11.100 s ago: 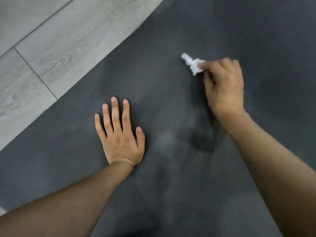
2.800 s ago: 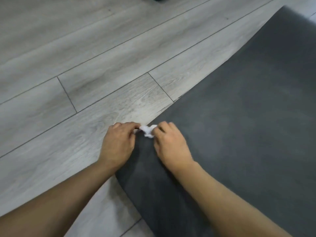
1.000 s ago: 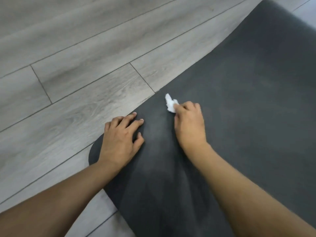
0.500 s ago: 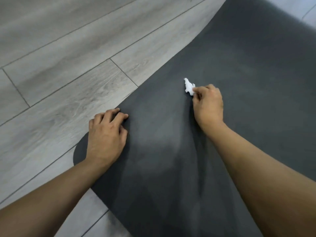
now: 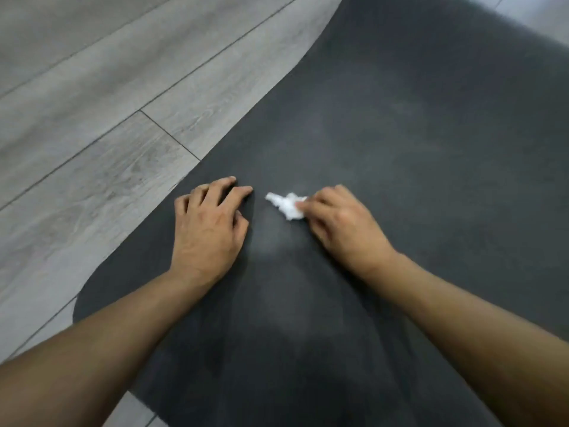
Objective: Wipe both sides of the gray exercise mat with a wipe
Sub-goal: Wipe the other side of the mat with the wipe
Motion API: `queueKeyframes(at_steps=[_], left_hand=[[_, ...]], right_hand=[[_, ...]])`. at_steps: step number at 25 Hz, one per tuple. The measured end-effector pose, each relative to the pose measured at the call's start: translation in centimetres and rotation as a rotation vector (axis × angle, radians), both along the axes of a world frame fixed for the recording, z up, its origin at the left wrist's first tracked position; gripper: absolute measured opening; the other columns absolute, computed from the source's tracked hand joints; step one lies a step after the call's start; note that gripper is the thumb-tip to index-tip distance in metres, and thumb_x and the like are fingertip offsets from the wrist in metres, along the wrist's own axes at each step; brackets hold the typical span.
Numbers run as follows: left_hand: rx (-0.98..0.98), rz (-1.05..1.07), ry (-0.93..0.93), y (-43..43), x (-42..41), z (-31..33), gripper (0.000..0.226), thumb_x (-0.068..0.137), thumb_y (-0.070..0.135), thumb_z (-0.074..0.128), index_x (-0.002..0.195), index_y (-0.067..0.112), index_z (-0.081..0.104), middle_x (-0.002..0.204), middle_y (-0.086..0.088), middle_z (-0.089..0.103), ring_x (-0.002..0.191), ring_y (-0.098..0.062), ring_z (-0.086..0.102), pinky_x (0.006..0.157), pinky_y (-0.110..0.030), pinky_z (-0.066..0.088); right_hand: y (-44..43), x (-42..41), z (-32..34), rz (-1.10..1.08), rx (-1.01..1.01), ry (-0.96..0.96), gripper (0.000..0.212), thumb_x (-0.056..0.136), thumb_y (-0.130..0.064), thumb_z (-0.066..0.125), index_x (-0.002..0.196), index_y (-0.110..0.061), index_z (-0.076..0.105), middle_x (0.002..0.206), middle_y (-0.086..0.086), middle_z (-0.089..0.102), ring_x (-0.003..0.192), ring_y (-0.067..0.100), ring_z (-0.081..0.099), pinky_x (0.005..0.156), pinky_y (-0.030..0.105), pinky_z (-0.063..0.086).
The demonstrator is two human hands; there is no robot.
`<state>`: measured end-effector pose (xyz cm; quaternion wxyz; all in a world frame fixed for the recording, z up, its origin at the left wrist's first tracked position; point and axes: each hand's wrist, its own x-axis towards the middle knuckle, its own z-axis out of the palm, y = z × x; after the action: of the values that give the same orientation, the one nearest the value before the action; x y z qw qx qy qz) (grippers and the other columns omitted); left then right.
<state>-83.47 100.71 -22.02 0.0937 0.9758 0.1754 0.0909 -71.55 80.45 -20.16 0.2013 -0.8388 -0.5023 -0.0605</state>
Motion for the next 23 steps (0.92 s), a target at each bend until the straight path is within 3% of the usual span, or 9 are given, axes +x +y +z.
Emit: queueKeyframes(at_steps=[3,5,7,10,13,16,19,21,23], left_hand=[[0.007,0.021,0.005,-0.7,0.0,-0.4,0.041,0.092,0.019,0.056,0.132,0.029,0.061,0.144,0.002,0.054,0.125,-0.027,0.049,0.103,-0.046,0.033],[0.01,0.031,-0.013,-1.0,0.4,-0.6,0.041,0.088,0.018,0.053,0.128,0.026,0.062,0.141,-0.001,0.056,0.123,-0.029,0.049,0.103,-0.047,0.034],[0.002,0.056,-0.044,-1.3,0.8,-0.7,0.041,0.084,0.019,0.049,0.123,0.022,0.063,0.138,-0.002,0.058,0.121,-0.029,0.05,0.102,-0.046,0.034],[-0.058,-0.012,-0.1,-1.8,2.6,-0.4,0.039,0.088,0.02,0.048,0.124,0.019,0.062,0.14,-0.001,0.057,0.125,-0.027,0.051,0.105,-0.044,0.036],[-0.059,-0.115,-0.102,-2.8,5.4,-0.3,0.043,0.093,0.021,0.045,0.133,0.02,0.059,0.147,-0.003,0.054,0.132,-0.028,0.049,0.11,-0.043,0.035],[-0.026,-0.15,-0.053,-3.9,6.9,-1.1,0.049,0.096,0.026,0.039,0.143,0.022,0.053,0.154,-0.005,0.048,0.142,-0.031,0.041,0.118,-0.046,0.029],[0.024,-0.132,-0.049,-4.4,6.9,-1.9,0.052,0.098,0.027,0.037,0.148,0.026,0.05,0.157,-0.005,0.044,0.147,-0.03,0.037,0.122,-0.047,0.024],[0.022,-0.13,-0.063,-4.3,7.1,-2.1,0.052,0.097,0.027,0.038,0.147,0.027,0.051,0.157,-0.004,0.045,0.147,-0.029,0.038,0.122,-0.046,0.024],[0.024,-0.119,-0.073,-4.3,7.1,-2.4,0.051,0.096,0.026,0.039,0.146,0.027,0.052,0.156,-0.004,0.045,0.146,-0.029,0.038,0.122,-0.046,0.024]], right_hand=[[-1.4,6.8,0.1,-0.663,0.038,0.114,0.021,0.09,-0.013,0.055,0.101,-0.012,0.073,0.092,0.016,0.059,0.086,0.038,0.054,0.074,0.04,0.045],[0.5,3.9,-0.3,-0.723,0.1,0.136,0.021,0.089,-0.009,0.055,0.1,-0.009,0.073,0.091,0.015,0.058,0.083,0.035,0.052,0.074,0.043,0.047],[2.1,-2.3,-0.5,-0.417,0.165,0.141,0.02,0.087,-0.005,0.056,0.1,-0.006,0.071,0.087,0.013,0.058,0.077,0.032,0.049,0.071,0.043,0.047],[0.3,-11.3,-0.2,0.145,0.012,0.186,0.029,0.1,-0.01,0.043,0.116,-0.005,0.066,0.096,0.008,0.061,0.079,0.026,0.049,0.075,0.038,0.046],[-2.8,-5.8,-0.4,0.352,-0.075,0.112,0.029,0.102,-0.014,0.042,0.116,-0.006,0.066,0.1,0.01,0.063,0.082,0.029,0.054,0.077,0.04,0.048],[-5.0,6.1,-0.6,-0.19,0.031,-0.002,0.025,0.091,-0.013,0.05,0.102,-0.01,0.072,0.089,0.016,0.063,0.079,0.037,0.057,0.072,0.042,0.048],[-6.4,11.7,-1.0,-0.745,0.09,0.101,0.027,0.09,-0.019,0.052,0.108,-0.017,0.072,0.098,0.014,0.06,0.092,0.036,0.055,0.078,0.038,0.045],[-5.3,10.5,-1.6,-0.858,0.141,0.118,0.027,0.091,-0.017,0.053,0.109,-0.018,0.072,0.099,0.012,0.059,0.091,0.032,0.052,0.078,0.035,0.043],[-4.2,6.8,-1.8,-0.787,0.202,0.093,0.026,0.09,-0.011,0.055,0.108,-0.017,0.072,0.093,0.01,0.058,0.085,0.03,0.051,0.075,0.032,0.043]])
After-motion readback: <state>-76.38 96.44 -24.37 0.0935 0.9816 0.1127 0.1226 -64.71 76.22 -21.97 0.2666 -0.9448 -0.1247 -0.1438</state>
